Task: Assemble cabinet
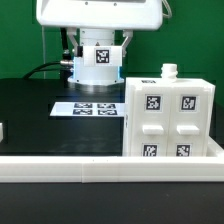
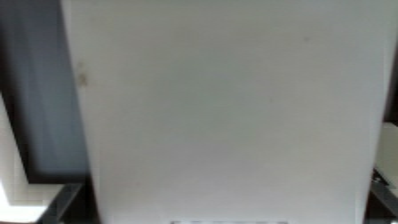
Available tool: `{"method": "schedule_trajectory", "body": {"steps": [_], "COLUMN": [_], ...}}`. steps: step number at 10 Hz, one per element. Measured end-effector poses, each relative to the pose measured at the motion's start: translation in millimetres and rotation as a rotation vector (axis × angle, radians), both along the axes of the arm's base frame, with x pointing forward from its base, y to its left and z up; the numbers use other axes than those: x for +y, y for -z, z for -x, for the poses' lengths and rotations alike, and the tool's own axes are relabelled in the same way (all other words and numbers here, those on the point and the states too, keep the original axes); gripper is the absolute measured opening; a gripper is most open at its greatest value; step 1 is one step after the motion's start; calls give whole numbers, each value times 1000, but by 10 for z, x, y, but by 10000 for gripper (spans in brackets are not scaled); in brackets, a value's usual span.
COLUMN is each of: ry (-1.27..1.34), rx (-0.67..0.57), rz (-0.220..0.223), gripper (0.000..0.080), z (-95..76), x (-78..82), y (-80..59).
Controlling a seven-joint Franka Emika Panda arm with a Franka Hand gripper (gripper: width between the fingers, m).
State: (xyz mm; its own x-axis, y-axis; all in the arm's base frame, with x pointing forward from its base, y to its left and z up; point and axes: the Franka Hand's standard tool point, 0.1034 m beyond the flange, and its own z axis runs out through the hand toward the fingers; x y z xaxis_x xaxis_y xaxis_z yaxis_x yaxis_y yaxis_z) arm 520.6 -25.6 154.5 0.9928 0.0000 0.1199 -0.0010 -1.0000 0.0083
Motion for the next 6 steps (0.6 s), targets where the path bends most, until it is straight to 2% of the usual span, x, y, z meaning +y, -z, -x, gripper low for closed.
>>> {"method": "schedule_trajectory", "body": {"steps": [4,6], "ry": [-1,-9], "rx": [5,17], "rz": [-1,-9], "gripper": [560,560], "z": [-6,-183], "x": [32,267], "y": [1,-131]}}
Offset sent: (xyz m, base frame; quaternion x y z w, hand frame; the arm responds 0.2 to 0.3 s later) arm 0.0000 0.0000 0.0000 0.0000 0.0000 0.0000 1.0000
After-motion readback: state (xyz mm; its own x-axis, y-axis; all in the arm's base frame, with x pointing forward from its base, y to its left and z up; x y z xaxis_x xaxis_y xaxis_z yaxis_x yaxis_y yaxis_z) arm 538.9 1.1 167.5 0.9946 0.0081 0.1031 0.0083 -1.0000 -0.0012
